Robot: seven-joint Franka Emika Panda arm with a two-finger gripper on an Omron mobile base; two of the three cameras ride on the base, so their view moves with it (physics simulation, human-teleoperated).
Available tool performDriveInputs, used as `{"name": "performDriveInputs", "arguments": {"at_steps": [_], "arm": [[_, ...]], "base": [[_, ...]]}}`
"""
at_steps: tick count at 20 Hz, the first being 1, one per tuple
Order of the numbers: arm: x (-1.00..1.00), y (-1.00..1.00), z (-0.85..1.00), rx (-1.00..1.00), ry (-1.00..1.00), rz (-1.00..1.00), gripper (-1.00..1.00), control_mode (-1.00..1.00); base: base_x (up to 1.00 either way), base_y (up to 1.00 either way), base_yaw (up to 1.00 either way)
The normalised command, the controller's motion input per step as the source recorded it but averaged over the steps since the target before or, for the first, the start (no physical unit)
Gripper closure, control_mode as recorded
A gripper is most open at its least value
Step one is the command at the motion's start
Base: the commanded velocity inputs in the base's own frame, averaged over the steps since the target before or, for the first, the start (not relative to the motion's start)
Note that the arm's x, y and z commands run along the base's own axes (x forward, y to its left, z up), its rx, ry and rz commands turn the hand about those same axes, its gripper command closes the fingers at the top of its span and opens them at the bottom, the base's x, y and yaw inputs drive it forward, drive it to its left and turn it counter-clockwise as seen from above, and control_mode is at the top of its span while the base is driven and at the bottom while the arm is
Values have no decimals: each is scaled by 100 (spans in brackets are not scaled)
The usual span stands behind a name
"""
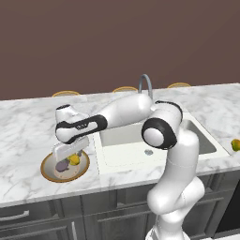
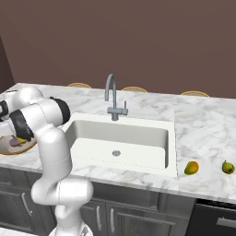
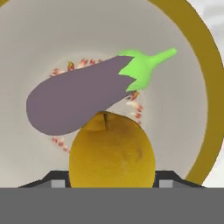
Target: There is a mixed pile of frozen fruits and vegetables on the counter. Locate all the frozen vegetables and place the items in a bowl on the counter. Take all the frozen fruits and defrost them in a running sink.
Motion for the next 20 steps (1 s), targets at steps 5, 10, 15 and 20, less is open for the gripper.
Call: {"name": "performDriveInputs", "arguments": {"at_steps": [5,10,15,20], "arm": [[7,16,-16,0,-1,0,100,-100],[39,10,-10,0,0,0,100,-100],[2,16,-28,0,0,0,100,-100],[-9,0,-33,2,0,0,-100,-100]], "base": [[0,0,0],[0,0,0],[0,0,0],[0,0,0]]}}
